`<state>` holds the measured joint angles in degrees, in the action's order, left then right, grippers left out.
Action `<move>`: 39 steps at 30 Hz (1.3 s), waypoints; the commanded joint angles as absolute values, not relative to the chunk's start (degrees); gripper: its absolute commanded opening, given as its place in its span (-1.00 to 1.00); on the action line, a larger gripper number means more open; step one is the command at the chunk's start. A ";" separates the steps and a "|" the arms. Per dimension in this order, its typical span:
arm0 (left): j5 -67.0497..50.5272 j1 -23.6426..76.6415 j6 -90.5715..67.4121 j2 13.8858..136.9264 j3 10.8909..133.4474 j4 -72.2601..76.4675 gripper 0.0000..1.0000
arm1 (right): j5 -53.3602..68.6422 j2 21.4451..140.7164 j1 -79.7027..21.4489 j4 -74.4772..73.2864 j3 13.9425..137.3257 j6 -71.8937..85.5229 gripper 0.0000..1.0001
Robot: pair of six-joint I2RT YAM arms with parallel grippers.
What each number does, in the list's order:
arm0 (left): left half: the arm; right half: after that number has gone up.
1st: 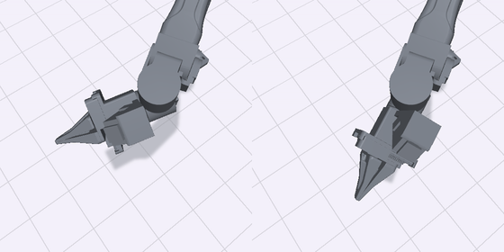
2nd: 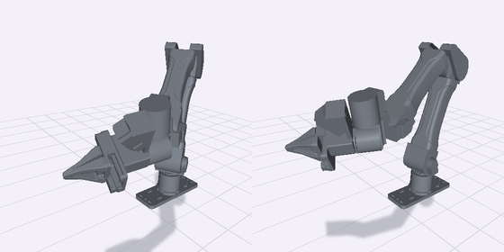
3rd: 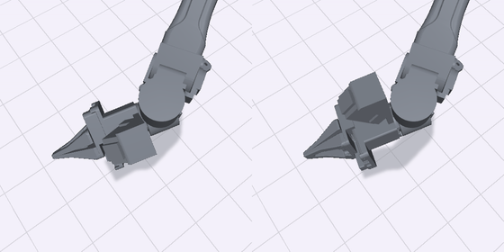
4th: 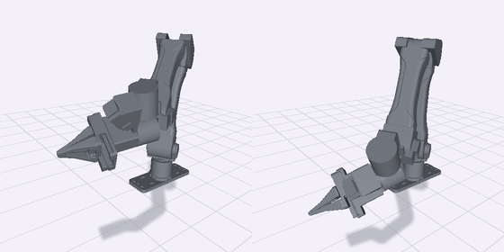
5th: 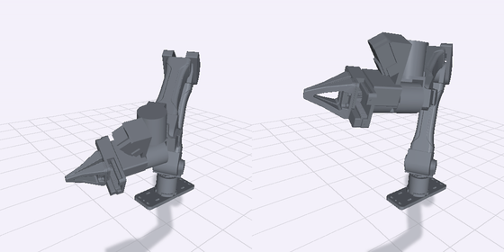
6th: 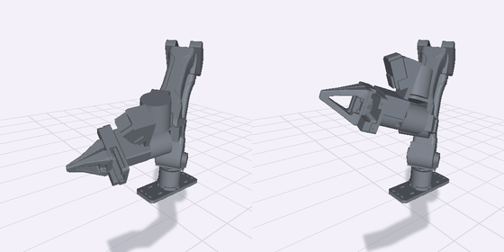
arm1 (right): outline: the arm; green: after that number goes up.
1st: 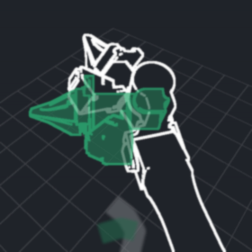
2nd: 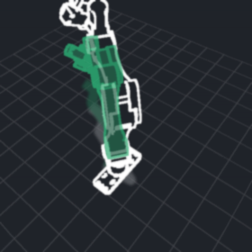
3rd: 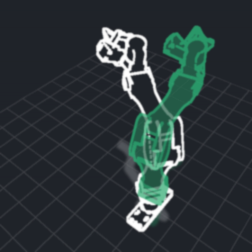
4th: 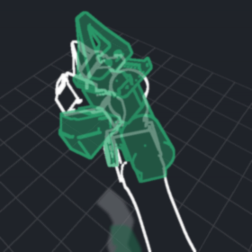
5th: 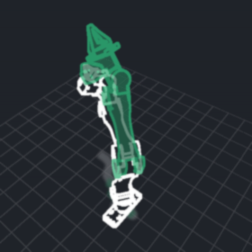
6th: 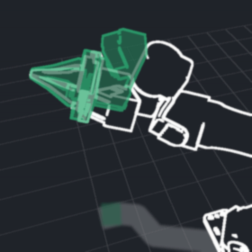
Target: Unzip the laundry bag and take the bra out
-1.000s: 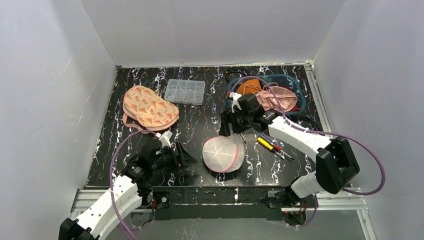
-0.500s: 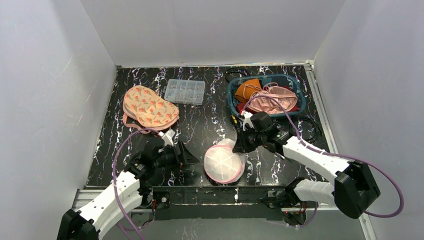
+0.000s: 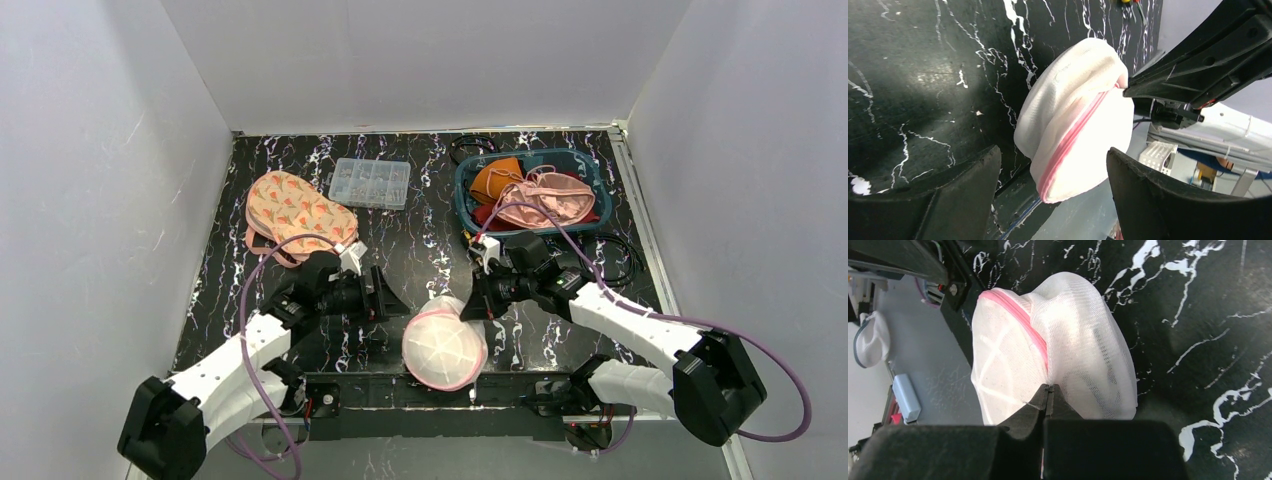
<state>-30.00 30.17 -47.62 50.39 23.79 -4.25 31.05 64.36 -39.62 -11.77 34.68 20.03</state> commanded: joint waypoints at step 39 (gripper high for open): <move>-18.62 40.95 -55.44 47.93 28.60 -7.41 -1.00 | 14.88 44.74 -42.89 -11.76 37.05 37.11 0.87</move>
